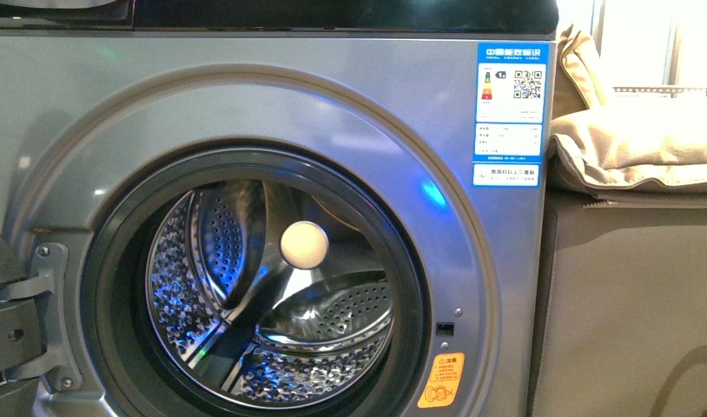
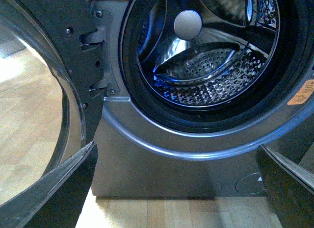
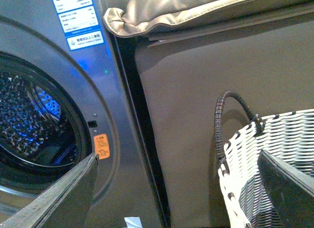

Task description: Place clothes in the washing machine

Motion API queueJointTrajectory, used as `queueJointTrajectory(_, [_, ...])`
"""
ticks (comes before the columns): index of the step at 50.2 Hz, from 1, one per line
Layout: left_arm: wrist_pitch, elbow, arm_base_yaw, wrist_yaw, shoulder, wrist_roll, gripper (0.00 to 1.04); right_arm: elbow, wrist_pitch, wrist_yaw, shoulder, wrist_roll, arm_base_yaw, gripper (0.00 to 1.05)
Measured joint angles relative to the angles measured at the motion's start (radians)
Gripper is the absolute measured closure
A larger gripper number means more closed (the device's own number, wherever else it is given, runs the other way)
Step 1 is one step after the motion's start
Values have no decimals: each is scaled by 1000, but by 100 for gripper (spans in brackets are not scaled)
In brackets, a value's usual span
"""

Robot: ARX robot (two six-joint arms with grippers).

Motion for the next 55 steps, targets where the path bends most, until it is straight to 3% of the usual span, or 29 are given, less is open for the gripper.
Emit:
queueJointTrajectory(10, [0,0,0,0,0,0,7,122,138,-103,246,40,-119,8])
queueJointTrajectory(25, [0,0,0,0,0,0,7,364,77,-214,561,87,-262,8])
queueJointTrajectory(31, [0,0,0,0,0,0,7,487,-25,-208,701,27,-298,8])
queueJointTrajectory(44, [0,0,0,0,0,0,7,807,-404,-143,1094,-229,-377,8])
queueJointTrajectory(55, [0,0,0,0,0,0,7,861,-439,-24,1384,-404,-406,8])
